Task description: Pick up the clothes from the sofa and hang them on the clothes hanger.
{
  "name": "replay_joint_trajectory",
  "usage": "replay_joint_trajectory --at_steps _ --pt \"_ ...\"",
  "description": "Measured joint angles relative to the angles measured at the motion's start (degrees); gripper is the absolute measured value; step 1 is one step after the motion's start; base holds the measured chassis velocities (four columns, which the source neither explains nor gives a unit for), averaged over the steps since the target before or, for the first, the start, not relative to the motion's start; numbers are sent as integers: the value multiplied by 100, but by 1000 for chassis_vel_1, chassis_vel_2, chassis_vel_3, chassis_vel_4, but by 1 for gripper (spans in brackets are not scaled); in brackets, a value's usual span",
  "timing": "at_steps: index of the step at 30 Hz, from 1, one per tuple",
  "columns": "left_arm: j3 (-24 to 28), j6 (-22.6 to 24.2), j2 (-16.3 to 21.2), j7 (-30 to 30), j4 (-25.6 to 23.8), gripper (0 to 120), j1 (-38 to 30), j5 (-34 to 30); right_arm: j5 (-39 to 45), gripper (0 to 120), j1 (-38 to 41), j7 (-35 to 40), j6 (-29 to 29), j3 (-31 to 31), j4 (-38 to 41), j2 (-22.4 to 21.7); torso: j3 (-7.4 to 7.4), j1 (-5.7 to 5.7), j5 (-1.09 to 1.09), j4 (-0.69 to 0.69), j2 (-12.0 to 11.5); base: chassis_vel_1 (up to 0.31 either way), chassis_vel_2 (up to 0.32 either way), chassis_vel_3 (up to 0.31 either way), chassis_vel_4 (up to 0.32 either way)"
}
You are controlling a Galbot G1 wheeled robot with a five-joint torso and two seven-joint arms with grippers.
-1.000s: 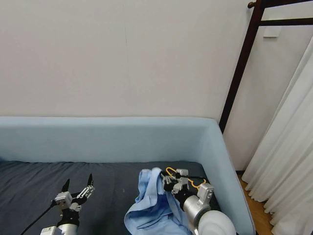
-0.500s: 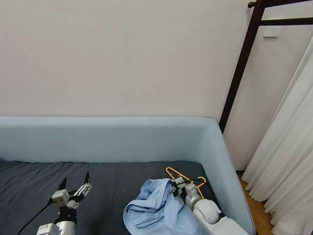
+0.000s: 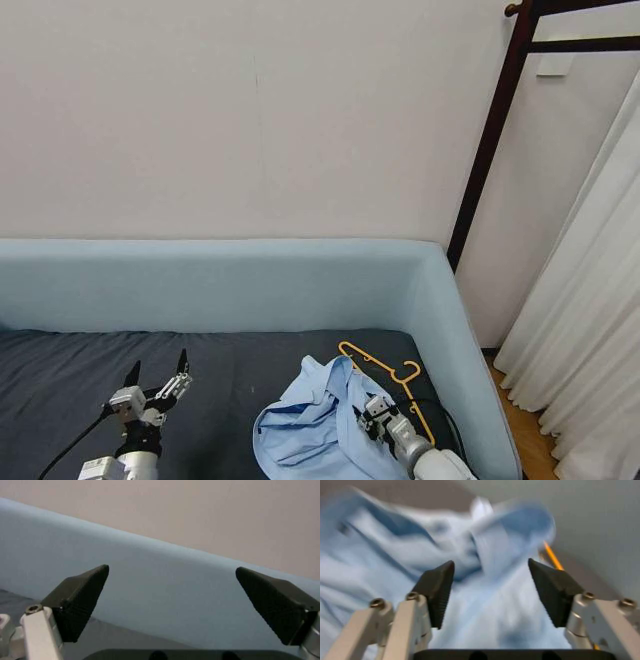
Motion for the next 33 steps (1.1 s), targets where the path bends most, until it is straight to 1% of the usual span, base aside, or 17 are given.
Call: replay_joint_trajectory --at_steps 1,2,3,5,6,7,8,10,12,13,18,21,24,25,29,30,33 --pt "1 -2 -15 0 -9 100 14 15 -166 69 5 -60 256 -53 4 22 0 0 -1 1 0 0 0 0 0" --pt "1 -2 -15 0 -9 100 14 15 -166 69 5 -60 256 -53 4 22 0 0 -1 1 0 0 0 0 0" --pt "2 -2 -24 0 -23 100 31 22 -319 71 26 -117 481 -83 -51 60 0 0 -1 2 0 0 0 0 0" --pt "1 -3 -30 4 -69 100 68 31 -626 77 118 -210 869 -120 -250 157 0 0 0 3 0 0 0 0 0" --pt "-24 -3 -24 5 -107 100 97 31 -784 84 226 -252 1061 -183 -454 227 0 0 -1 2 0 0 0 0 0" --pt "-60 -3 -4 5 -131 100 118 24 -849 89 327 -278 1173 -257 -609 276 1 0 -1 2 0 0 0 0 0" --pt "-60 -3 -4 5 -131 100 118 24 -849 89 327 -278 1173 -257 -609 276 1 0 -1 2 0 0 0 0 0" --pt "-126 -2 35 5 -165 100 146 -8 -970 97 497 -324 1344 -356 -867 362 1 0 0 1 0 0 0 0 0" --pt "-178 6 66 4 -179 100 169 -35 -1170 99 668 -355 1408 -417 -1117 446 1 0 0 1 0 0 0 0 0" --pt "-220 20 87 2 -188 100 183 -47 -1389 100 837 -373 1403 -443 -1343 541 1 0 -1 1 0 0 0 0 0" --pt "-282 58 96 -4 -213 100 203 -75 -1695 100 1139 -454 1376 -561 -1748 754 1 1 -1 1 0 0 0 0 0" --pt "-285 62 96 -6 -212 100 204 -84 -1902 100 1171 -464 1425 -567 -1886 841 1 0 -1 1 0 0 0 0 0" --pt "-289 70 115 -6 -208 100 210 -103 -2528 100 1129 -476 1511 -512 -2076 1003 1 0 -1 1 0 0 0 0 0" --pt "-289 70 115 -6 -208 100 210 -103 -2528 100 1129 -476 1511 -512 -2076 1003 1 0 -1 1 0 0 0 0 0" --pt "-299 71 130 -8 -192 100 206 -121 -3303 100 1080 -241 1547 -343 -2269 1198 1 1 0 0 -1 0 0 0 0" --pt "-299 71 130 -8 -192 100 206 -121 -3303 100 1080 -241 1547 -343 -2269 1198 1 1 0 0 -1 0 0 0 0" --pt "-290 71 137 -9 -185 100 185 -122 -3674 92 1079 -4 1426 -232 -2399 1355 1 0 0 0 -1 0 0 0 0"
